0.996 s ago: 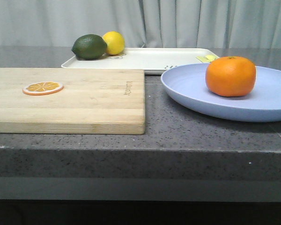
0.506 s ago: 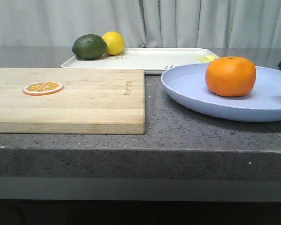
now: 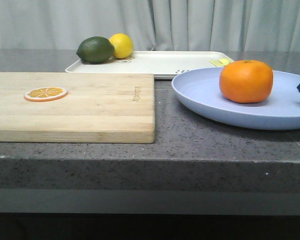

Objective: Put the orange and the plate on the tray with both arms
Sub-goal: 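Lower the right gripper onto the blue plate's outer rim and grip it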

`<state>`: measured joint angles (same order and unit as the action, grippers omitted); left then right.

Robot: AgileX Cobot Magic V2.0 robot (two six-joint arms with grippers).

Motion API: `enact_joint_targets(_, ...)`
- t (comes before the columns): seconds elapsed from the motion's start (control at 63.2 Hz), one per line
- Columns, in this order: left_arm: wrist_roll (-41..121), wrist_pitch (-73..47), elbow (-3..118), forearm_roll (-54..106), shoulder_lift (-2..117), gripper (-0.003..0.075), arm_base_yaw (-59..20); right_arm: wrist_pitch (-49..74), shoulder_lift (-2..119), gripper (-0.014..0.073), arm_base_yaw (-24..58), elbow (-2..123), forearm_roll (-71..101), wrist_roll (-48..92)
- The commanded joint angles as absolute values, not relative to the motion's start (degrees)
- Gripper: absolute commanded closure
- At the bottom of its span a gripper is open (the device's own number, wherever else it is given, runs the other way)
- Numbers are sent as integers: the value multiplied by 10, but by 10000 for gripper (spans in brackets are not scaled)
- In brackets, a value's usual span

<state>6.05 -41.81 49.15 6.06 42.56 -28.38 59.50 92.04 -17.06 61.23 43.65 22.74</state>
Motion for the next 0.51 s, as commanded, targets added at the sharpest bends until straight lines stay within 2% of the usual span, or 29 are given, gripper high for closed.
enact_joint_targets(0.0, 55, -376, 505, 64, 423, 81, -283, 600, 900, 418, -174, 625, 456, 237)
enact_joint_targets(0.332, 55, -376, 505, 64, 423, 82, -283, 601, 900, 670, -174, 625, 456, 237)
enact_joint_targets(0.49, 55, -376, 505, 64, 423, 82, -283, 607, 900, 710, -174, 625, 456, 237)
